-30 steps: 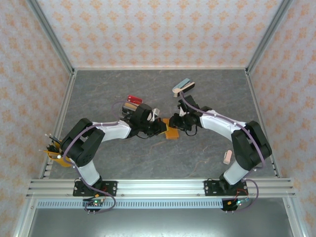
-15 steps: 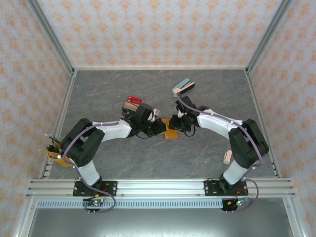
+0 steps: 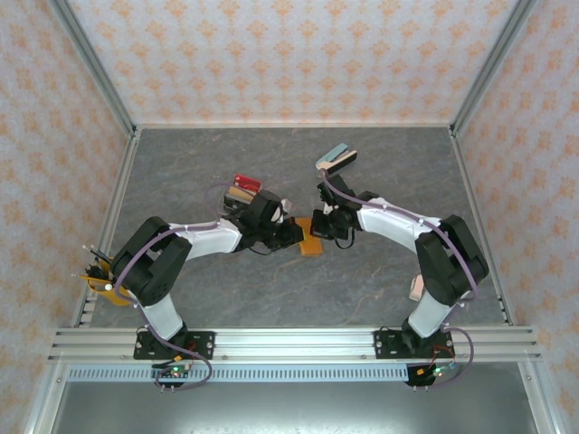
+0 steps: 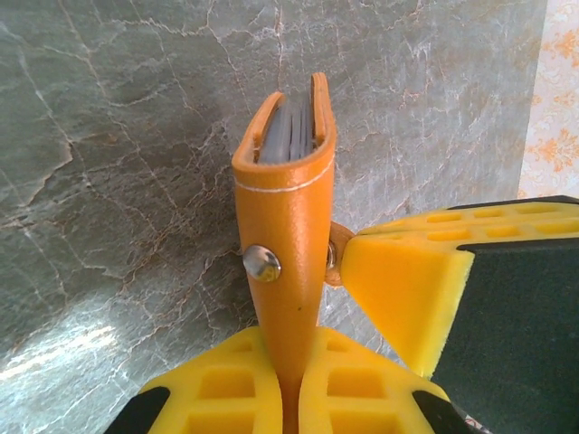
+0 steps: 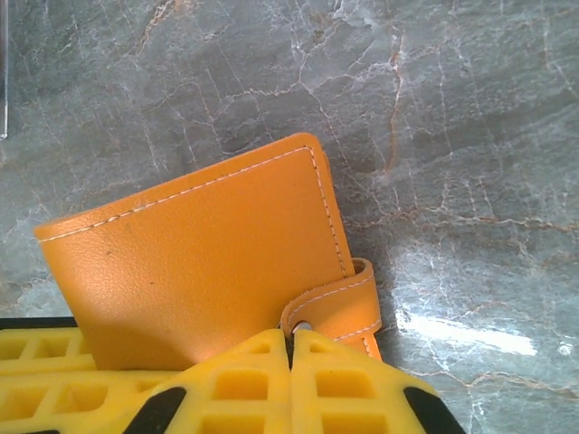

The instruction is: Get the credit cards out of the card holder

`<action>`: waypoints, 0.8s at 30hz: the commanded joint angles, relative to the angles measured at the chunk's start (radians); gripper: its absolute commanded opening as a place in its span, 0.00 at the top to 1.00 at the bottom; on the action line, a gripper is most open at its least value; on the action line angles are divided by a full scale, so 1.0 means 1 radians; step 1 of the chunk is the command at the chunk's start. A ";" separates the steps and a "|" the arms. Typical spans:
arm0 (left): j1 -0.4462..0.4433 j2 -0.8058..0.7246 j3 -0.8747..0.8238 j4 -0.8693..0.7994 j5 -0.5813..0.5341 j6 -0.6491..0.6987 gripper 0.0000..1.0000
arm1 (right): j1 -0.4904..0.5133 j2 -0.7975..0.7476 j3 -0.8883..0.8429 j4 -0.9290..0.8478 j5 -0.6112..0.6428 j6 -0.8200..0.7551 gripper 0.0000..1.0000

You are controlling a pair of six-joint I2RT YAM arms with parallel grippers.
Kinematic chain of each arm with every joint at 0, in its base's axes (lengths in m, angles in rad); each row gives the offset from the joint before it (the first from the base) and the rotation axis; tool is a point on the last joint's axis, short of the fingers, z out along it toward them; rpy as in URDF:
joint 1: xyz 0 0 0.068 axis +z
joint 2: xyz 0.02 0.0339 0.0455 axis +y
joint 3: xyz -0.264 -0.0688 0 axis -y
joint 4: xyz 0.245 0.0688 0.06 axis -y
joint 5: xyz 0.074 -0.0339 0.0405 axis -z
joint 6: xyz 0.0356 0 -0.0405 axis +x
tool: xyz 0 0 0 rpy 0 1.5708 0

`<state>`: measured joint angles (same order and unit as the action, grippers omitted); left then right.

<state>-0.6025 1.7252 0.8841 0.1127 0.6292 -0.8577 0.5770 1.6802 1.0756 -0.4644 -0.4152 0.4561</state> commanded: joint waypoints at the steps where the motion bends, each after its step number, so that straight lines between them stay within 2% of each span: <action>1: 0.001 -0.056 0.027 0.010 -0.019 0.032 1.00 | -0.005 0.015 0.004 -0.080 0.115 0.012 1.00; 10: 0.001 -0.064 0.016 -0.002 -0.039 0.034 1.00 | -0.018 -0.006 -0.003 -0.170 0.321 0.060 1.00; 14: 0.001 -0.053 0.019 -0.011 -0.031 0.032 1.00 | -0.026 -0.023 -0.021 -0.126 0.263 0.045 1.00; 17: 0.001 -0.040 0.029 -0.038 -0.028 0.034 1.00 | -0.028 -0.036 -0.020 -0.092 0.211 0.041 0.72; 19: 0.001 -0.031 0.037 -0.058 -0.023 0.035 1.00 | -0.027 -0.037 -0.020 -0.068 0.180 0.036 0.61; 21: 0.001 -0.018 0.051 -0.088 -0.022 0.044 0.99 | -0.028 -0.028 -0.018 -0.046 0.145 0.028 0.57; 24: 0.001 0.003 0.064 -0.114 -0.012 0.051 0.97 | -0.028 0.002 -0.004 -0.034 0.109 0.017 0.57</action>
<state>-0.6022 1.7084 0.9108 0.0406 0.6159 -0.8352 0.5545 1.6768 1.0660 -0.5236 -0.2657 0.4908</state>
